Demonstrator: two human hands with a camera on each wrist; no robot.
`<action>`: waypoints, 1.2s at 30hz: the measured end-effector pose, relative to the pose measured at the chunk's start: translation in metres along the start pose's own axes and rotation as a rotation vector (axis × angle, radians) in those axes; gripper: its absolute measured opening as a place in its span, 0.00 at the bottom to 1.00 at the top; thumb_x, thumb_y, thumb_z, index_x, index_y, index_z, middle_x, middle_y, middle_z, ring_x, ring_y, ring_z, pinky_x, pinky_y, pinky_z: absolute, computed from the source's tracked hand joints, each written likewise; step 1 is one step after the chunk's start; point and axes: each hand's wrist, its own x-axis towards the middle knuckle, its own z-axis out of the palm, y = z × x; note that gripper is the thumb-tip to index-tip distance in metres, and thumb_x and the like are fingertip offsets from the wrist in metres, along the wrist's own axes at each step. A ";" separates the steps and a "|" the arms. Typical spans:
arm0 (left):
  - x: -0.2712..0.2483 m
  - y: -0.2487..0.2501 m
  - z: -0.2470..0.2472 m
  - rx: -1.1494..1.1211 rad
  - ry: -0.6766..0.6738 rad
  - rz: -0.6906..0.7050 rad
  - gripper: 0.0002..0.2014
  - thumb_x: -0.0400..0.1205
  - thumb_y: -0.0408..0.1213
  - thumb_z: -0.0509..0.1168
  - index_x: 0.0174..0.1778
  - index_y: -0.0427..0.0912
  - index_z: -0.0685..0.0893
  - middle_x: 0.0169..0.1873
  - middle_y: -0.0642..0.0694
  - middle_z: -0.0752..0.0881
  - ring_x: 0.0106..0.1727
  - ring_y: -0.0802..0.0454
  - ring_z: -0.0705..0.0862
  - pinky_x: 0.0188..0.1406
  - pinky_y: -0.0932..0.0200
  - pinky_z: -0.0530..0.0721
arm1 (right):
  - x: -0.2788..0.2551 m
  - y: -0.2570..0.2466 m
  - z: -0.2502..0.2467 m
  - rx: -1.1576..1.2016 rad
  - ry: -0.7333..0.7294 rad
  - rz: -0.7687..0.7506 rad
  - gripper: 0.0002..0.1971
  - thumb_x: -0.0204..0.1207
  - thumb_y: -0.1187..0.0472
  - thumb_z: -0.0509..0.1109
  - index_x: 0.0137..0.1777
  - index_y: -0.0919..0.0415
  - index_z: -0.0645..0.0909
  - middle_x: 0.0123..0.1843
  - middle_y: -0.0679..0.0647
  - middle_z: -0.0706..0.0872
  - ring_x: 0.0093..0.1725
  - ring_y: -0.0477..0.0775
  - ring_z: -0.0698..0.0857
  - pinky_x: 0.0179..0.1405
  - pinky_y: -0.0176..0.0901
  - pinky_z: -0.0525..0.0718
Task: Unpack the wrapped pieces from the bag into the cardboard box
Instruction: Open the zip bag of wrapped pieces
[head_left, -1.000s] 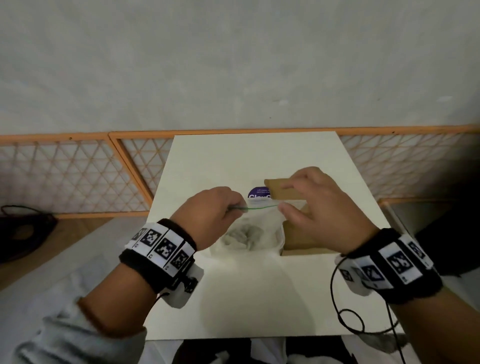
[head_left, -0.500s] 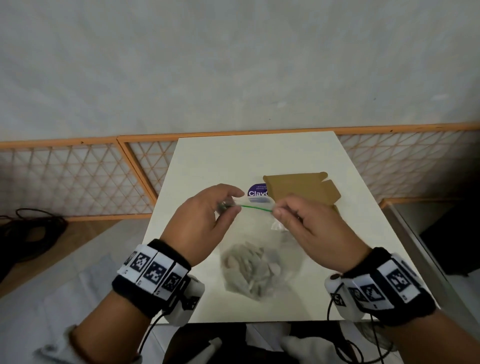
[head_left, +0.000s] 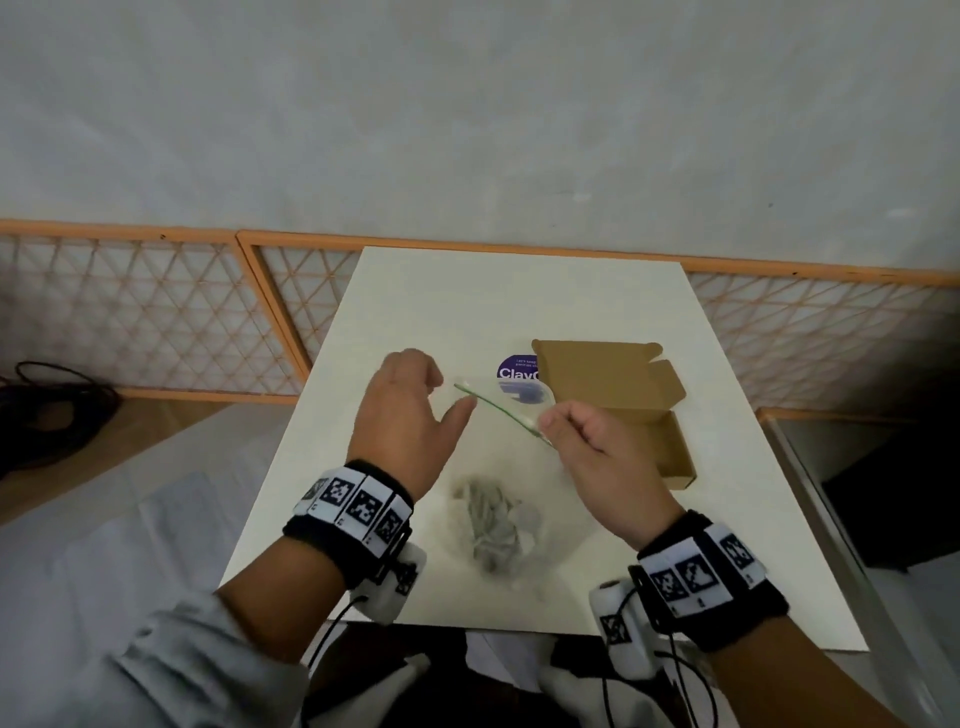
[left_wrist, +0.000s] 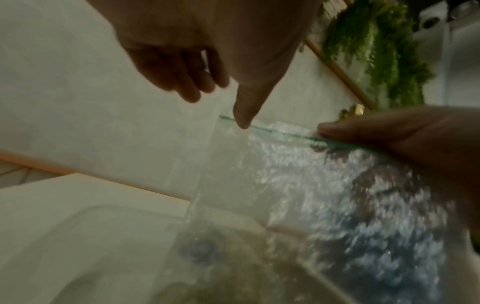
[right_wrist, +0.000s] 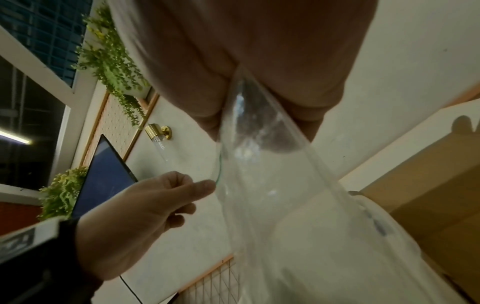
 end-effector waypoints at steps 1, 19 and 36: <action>0.001 0.004 -0.002 0.011 -0.027 -0.096 0.17 0.83 0.57 0.70 0.46 0.48 0.76 0.41 0.55 0.79 0.40 0.53 0.79 0.37 0.57 0.75 | 0.000 -0.002 0.002 0.011 0.017 -0.002 0.15 0.91 0.55 0.64 0.47 0.64 0.82 0.29 0.40 0.71 0.29 0.39 0.69 0.29 0.29 0.69; -0.015 0.009 0.017 -0.938 -0.471 -0.514 0.10 0.91 0.34 0.62 0.48 0.33 0.84 0.39 0.43 0.91 0.43 0.51 0.91 0.61 0.45 0.91 | 0.007 -0.002 0.022 0.118 -0.166 0.173 0.12 0.91 0.58 0.63 0.44 0.56 0.78 0.36 0.50 0.77 0.38 0.48 0.74 0.43 0.49 0.75; -0.017 0.009 0.006 -0.805 -0.492 -0.424 0.14 0.70 0.45 0.78 0.38 0.37 0.89 0.40 0.33 0.92 0.48 0.31 0.92 0.65 0.27 0.86 | 0.014 -0.001 0.030 0.384 -0.124 0.243 0.09 0.88 0.66 0.68 0.46 0.67 0.84 0.35 0.57 0.86 0.32 0.45 0.82 0.36 0.35 0.82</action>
